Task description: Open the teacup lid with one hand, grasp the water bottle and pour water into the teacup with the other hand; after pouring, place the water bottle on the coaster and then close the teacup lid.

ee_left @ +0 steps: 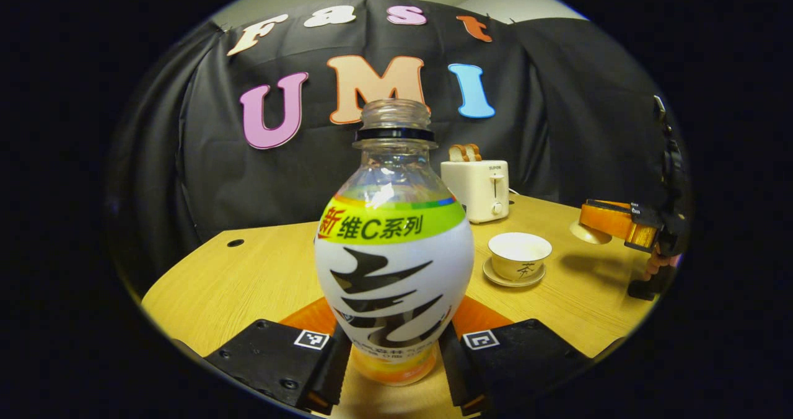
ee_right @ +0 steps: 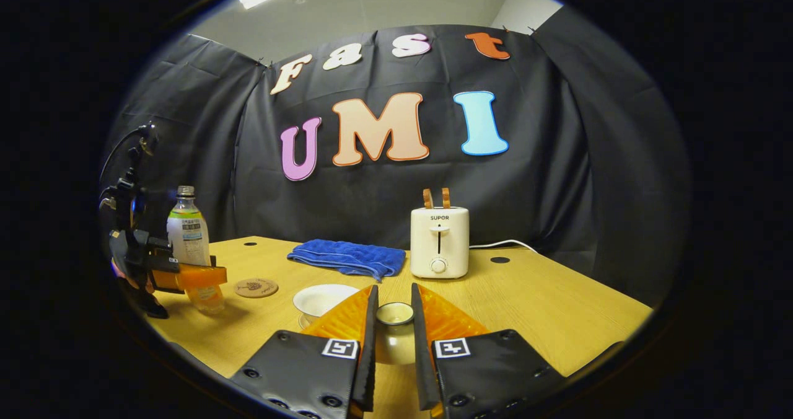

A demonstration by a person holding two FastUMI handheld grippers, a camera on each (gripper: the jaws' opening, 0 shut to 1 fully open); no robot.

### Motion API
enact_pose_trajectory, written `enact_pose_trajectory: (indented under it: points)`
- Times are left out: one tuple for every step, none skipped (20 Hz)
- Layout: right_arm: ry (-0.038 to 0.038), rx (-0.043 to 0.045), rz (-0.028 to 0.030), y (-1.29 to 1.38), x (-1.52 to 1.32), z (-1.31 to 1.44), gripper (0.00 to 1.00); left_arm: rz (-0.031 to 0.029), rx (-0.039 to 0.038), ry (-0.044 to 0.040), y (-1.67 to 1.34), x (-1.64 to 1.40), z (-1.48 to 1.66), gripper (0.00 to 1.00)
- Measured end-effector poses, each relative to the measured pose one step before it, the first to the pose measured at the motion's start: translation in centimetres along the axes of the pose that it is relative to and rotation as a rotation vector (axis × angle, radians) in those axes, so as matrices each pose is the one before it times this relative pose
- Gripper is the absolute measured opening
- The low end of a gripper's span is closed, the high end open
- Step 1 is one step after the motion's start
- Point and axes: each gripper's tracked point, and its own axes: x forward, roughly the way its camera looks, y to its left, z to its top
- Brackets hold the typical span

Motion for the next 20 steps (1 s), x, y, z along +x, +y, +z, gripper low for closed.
enact_pose_trajectory:
  points:
    - [-0.00151, -0.00012, -0.00511, -0.255, -0.028, 0.074, 0.3, 0.00369, 0.02149, 0.00556, -0.35, 0.073, 0.44, 0.63]
    - [0.00037, -0.00066, -0.00425, -0.251, 0.055, -0.053, 0.3, 0.00601, 0.02904, 0.00059, -0.221, 0.241, 0.585, 0.64]
    - [0.00011, -0.00009, -0.00359, -0.206, 0.093, 0.009, 0.3, 0.00902, 0.04028, 0.00273, -0.159, 0.269, 0.722, 0.63]
    - [-0.00029, -0.00029, -0.00552, -0.342, -0.019, 0.048, 0.3, 0.01391, 0.05356, 0.00564, 0.117, 0.344, 0.744, 0.63]
    - [-0.00048, -0.00007, -0.00656, -0.33, 0.019, 0.047, 0.3, 0.01685, 0.0613, 0.01044, 0.171, 0.448, 0.659, 0.63]
    - [-0.00103, -0.00002, -0.00712, -0.37, -0.008, -0.091, 0.3, 0.01707, 0.06346, 0.01961, 0.323, 0.44, 0.321, 0.63]
    - [-0.00048, -0.00035, -0.00753, -0.335, -0.002, 0.099, 0.3, 0.01507, 0.06683, 0.01972, 0.255, 0.181, -0.04, 0.63]
    - [0.00006, -0.00075, -0.00876, -0.399, 0.087, -0.026, 0.31, 0.01637, 0.07002, 0.01877, 0.359, 0.45, 0.18, 0.63]
    - [-0.00251, 0.0003, -0.01007, -0.377, 0.033, 0.056, 0.31, 0.0155, 0.07139, 0.02087, 0.37, 0.509, 0.193, 0.63]
    - [0.00013, -0.00089, -0.00964, -0.29, -0.087, 0.112, 0.31, 0.01479, 0.06798, 0.01756, 0.31, 0.415, -0.029, 0.63]
    - [-0.00198, 0.00015, -0.00779, -0.344, 0.021, -0.08, 0.3, 0.00934, 0.06929, 0.01779, 0.134, 0.148, -0.196, 0.63]
    - [0.00055, 0.00012, -0.00659, -0.34, 0.051, 0.035, 0.31, 0.00948, 0.06649, 0.02086, 0.08, 0.415, -0.158, 0.63]
    - [0.0001, -0.00061, -0.00634, -0.303, 0.128, -0.032, 0.31, 0.00304, 0.05964, 0.0182, -0.044, 0.247, -0.263, 0.63]
    - [-0.00108, -0.0001, -0.00606, -0.35, 0.03, -0.044, 0.3, -0.0021, 0.05195, 0.01955, -0.162, 0.308, -0.111, 0.61]
    - [0.00002, -0.00003, -0.0061, -0.278, -0.015, 0.012, 0.3, -0.00484, 0.04202, 0.01771, -0.407, 0.41, -0.299, 0.62]
    - [-0.0004, -0.00024, -0.00537, -0.265, 0.032, 0.045, 0.3, -0.00455, 0.03745, 0.01529, -0.343, 0.409, -0.077, 0.61]
    - [-0.00032, -0.00003, -0.00547, -0.217, 0.008, 0.063, 0.3, 0.00083, 0.03473, 0.01026, -0.178, 0.518, 0.006, 0.62]
    - [-0.00025, -0.00023, -0.00524, -0.309, 0.075, -0.061, 0.31, -0.00072, 0.04038, 0.01144, -0.234, 0.324, 0.023, 0.61]
    - [-0.00049, 0.00031, -0.00442, -0.262, 0.004, 0.028, 0.31, 0.00342, 0.0416, 0.01146, -0.143, 0.139, -0.148, 0.61]
    - [0.00026, 0.00012, -0.00267, -0.154, 0.037, -0.014, 0.3, 0.00225, 0.04438, 0.01469, -0.122, 0.244, -0.119, 0.61]
